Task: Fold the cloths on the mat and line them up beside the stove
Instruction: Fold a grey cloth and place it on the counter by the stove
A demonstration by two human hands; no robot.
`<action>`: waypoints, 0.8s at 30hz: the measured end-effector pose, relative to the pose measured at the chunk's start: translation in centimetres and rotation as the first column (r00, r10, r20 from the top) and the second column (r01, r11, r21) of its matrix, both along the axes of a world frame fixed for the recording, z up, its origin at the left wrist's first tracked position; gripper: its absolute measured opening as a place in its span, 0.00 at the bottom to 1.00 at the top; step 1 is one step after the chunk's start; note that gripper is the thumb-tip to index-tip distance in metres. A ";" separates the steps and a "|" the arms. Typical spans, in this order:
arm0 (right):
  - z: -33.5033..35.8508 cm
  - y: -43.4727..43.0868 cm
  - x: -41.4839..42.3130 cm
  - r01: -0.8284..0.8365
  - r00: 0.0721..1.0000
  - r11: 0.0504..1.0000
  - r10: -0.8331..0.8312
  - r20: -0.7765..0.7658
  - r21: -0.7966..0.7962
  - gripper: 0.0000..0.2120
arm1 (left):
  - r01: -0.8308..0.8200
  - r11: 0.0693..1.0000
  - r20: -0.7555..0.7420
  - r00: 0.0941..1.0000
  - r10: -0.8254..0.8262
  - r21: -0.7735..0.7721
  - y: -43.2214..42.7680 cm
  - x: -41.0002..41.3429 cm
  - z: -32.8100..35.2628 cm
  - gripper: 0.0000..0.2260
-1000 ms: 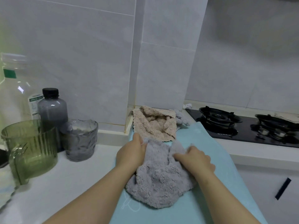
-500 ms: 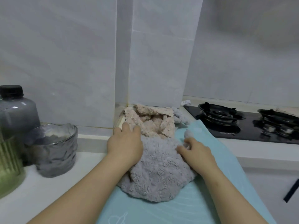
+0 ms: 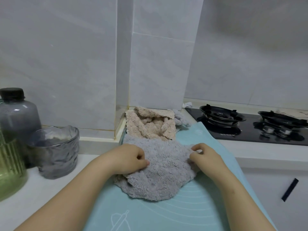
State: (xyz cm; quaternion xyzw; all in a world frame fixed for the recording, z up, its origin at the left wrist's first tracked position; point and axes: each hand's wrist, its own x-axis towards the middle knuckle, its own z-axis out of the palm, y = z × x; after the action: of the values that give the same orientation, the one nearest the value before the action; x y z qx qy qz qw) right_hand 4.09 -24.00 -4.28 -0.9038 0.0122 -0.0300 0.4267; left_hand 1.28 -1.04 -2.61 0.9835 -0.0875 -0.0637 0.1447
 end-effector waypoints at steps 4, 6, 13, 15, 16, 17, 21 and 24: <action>0.3 -0.7 -0.7 0.074 0.987 0.997 -0.070 0.146 -0.019 0.07 | -0.021 0.992 -0.069 0.998 0.013 -0.121 0.3 -0.4 0.0 0.13; 1.2 -1.6 -1.6 0.088 0.969 0.990 -0.111 0.222 0.108 0.07 | -0.034 0.985 -0.098 0.995 0.018 -0.167 0.3 -0.4 0.2 0.14; 3.0 -6.6 -4.5 0.023 0.961 0.929 -0.122 0.247 0.369 0.12 | -0.090 0.985 -0.084 0.993 0.078 -0.145 0.1 -1.0 0.7 0.23; 2.5 -8.2 -4.0 0.091 0.989 0.952 -0.121 0.086 0.291 0.14 | -0.125 0.969 -0.130 0.987 0.099 -0.213 0.5 -1.0 0.9 0.30; 2.4 -8.9 -3.8 0.129 0.992 0.970 -0.122 -0.046 0.204 0.15 | -0.144 0.956 -0.159 0.982 0.105 -0.257 0.7 -0.9 1.0 0.38; 2.2 -9.3 -4.1 0.120 0.977 0.986 -0.097 -0.187 0.117 0.14 | -0.166 0.943 -0.198 0.974 0.111 -0.289 1.0 -1.0 1.1 0.43; 3.0 -8.0 -5.5 -0.067 0.919 0.996 0.037 -0.393 -0.063 0.17 | -0.237 0.896 -0.201 0.965 0.171 -0.375 1.3 -0.4 1.1 0.36; 2.5 -5.6 -3.8 0.019 0.991 0.985 -0.041 -0.130 -0.171 0.15 | -0.227 0.850 -0.012 0.968 0.252 -0.475 1.2 0.6 -0.3 0.24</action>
State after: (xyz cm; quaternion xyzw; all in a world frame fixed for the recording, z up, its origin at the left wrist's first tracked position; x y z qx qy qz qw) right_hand 0.29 -29.56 -1.81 -0.9365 0.0515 0.0228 0.3460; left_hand 1.90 0.12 -2.95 0.9229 0.0194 0.0033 0.3846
